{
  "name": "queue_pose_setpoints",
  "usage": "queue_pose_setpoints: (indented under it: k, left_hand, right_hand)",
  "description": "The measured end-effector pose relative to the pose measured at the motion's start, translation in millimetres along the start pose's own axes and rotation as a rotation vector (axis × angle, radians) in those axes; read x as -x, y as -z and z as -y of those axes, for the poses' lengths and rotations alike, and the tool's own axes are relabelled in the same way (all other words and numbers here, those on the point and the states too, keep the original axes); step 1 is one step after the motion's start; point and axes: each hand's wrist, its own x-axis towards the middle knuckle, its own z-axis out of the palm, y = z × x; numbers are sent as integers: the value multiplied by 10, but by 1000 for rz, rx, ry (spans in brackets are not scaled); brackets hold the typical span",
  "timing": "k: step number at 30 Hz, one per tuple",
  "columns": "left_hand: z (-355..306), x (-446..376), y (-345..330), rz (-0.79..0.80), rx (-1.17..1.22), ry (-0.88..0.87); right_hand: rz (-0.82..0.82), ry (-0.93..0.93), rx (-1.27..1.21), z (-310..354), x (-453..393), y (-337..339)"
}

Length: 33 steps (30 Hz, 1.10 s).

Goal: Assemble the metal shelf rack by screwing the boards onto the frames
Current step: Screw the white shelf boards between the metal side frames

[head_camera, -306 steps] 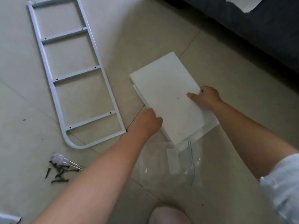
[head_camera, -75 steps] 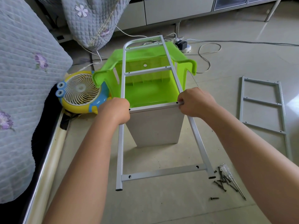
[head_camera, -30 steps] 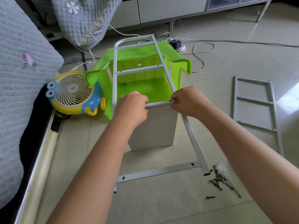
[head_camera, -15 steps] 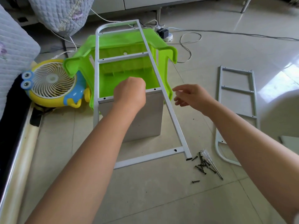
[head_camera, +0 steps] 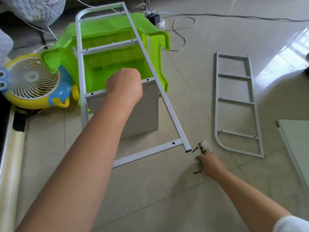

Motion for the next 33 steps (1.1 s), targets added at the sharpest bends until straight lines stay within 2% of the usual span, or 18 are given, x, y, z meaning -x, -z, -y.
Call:
queue_pose_setpoints:
  k: [8,12,14,16,20,23,26,29,33]
  left_hand:
    - [101,-2,-129,-60,-21,-124]
    - [138,12,-168,-51,-44,-176]
    - [158,4,-196,-12,-41,-202]
    - [178,15,-209,44,-68,-234]
    - [230,53,-209,122,-99,-251]
    - [245,78,-181,162,-66,-256]
    - [286,84,-157,176,-33,-233]
    - [361,84,-130,139,-20,-174]
    - [451,67,-129,65,-19,-109]
  right_hand:
    - [-13,-60,-3,83,-14,-25]
    - [51,18,134,106,33,146]
    - [41,63,128,184,43,319]
    - [-56,64,2,309,27,576]
    - [-286,94,-422,578,-105,1222]
    - [-480,183,-765,713,-50,1800]
    - [-657,327,-923,813,116,2279]
    - [-749,478,-921,960,272,2546]
    - [-833,624,-601,1141,329,2645]
